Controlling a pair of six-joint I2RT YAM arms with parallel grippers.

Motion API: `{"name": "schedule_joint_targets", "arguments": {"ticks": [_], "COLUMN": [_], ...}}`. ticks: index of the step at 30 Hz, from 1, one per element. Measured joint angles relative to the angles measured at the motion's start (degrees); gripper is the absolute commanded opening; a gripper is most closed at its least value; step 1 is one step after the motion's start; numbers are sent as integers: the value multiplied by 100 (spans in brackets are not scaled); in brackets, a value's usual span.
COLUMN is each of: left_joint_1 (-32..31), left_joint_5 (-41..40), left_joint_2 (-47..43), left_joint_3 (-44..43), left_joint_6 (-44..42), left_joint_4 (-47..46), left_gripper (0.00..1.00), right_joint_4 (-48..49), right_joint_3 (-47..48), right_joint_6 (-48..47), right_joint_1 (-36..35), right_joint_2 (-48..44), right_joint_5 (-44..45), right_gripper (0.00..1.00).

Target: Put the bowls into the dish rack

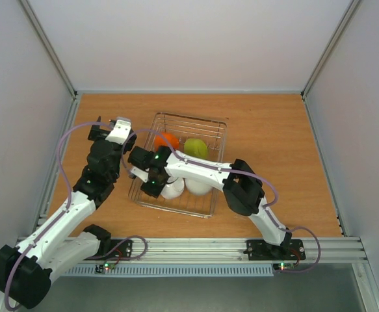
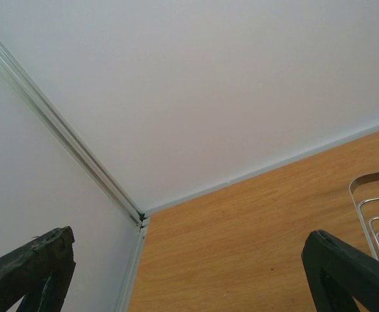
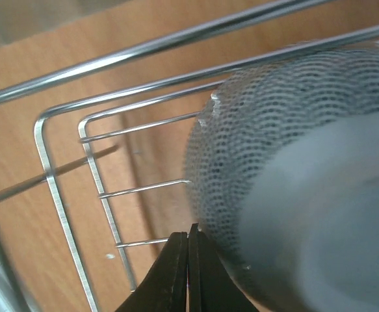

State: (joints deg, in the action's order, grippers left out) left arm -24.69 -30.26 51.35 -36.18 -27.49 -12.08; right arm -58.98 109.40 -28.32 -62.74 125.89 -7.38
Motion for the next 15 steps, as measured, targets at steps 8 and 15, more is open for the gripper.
{"name": "schedule_joint_targets", "arguments": {"ticks": [8,15], "left_joint_1": [2,2], "left_joint_5": [0,9], "left_joint_2": [0,0], "left_joint_3": [0,2], "left_joint_6": [4,2], "left_joint_4": [-17,-15], "left_gripper": [96,96], "right_joint_4": [-61,118], "right_joint_3": [138,-61], "right_joint_6": [125,125], "right_joint_1": [289,278], "right_joint_2": [114,4], "right_joint_5": [535,699], "right_gripper": [1,3]}}
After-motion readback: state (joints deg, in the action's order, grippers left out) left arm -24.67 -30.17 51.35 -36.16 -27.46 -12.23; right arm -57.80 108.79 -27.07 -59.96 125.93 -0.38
